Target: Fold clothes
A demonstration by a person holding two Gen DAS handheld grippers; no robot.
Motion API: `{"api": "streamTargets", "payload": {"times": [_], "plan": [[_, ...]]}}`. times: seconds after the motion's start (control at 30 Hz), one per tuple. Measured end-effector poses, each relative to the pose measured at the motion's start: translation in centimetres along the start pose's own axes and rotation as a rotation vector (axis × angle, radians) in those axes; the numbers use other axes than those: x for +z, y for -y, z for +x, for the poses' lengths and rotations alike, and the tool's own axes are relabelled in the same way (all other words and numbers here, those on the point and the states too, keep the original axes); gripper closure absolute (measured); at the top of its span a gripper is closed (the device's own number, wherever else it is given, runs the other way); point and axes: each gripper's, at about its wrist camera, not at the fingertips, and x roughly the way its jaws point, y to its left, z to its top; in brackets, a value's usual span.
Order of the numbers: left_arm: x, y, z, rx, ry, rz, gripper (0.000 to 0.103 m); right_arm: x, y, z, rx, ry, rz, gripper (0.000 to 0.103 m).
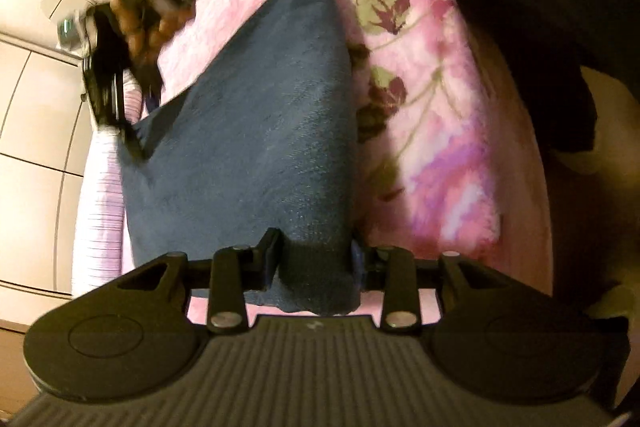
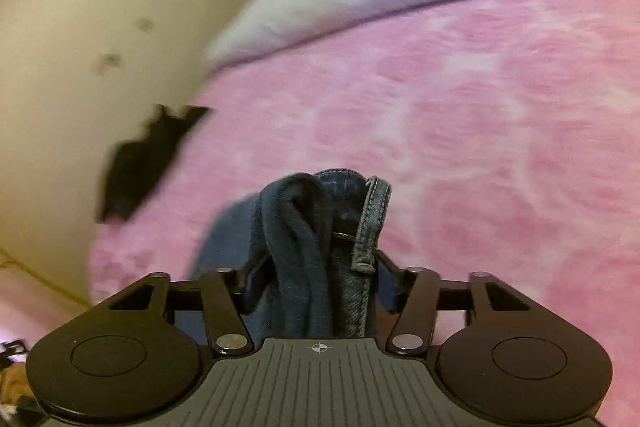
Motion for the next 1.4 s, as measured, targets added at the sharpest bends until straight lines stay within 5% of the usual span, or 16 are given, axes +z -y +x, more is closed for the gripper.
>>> {"api": "streamTargets", "payload": {"times": [0.17, 0.27, 0.37, 0.6, 0.83, 0.9, 0.93, 1.0, 1.23, 1.4], "plan": [[-2.9, -2.8, -3.5, -0.077, 0.121, -0.176, 0.062, -7.4, -2.9, -10.4, -0.197, 0.191, 0.053, 0.035], [-5.4, -4.4, -4.9, -0.045, 0.177, -0.244, 0.051, -13.5, -6.1, -13.9, -0.242, 0.245, 0.082, 0.022], [-7.3, -5.9, -4.3, 0.064, 0.177, -0.211, 0.043, -19.5, -8.7, -14.4, -0.212, 0.250, 0.211, 0.020], [-9.5, -9.9, -0.1, 0.149, 0.184, -0.025, 0.042, -29.1, -8.1, -12.1, -0.117, 0.326, 0.659, 0.020], [-10.0, -9.9, 11.0, 0.245, 0.116, 0.391, 0.041, -28.6, -7.2, -10.0, -0.094, 0.510, 0.767, 0.020], [-10.8, -9.5, 13.7, 0.267, 0.099, 0.515, 0.041, -27.7, -6.7, -9.3, -0.128, 0.517, 0.769, 0.042], [-11.1, -9.2, 14.8, 0.273, 0.097, 0.561, 0.041, -27.0, -6.4, -9.0, -0.159, 0.503, 0.765, 0.070], [-11.5, -9.0, 16.3, 0.283, 0.108, 0.619, 0.041, -25.6, -5.0, -9.5, -0.152, 0.479, 0.745, 0.079], [-9.3, -8.5, 15.2, 0.291, 0.224, 0.499, 0.041, -17.0, 0.6, -12.1, -0.284, 0.388, 0.549, 0.084], [-7.9, -7.5, 15.9, 0.273, 0.212, 0.498, 0.039, -11.4, 5.4, -11.6, -0.403, 0.287, 0.456, 0.081]]}}
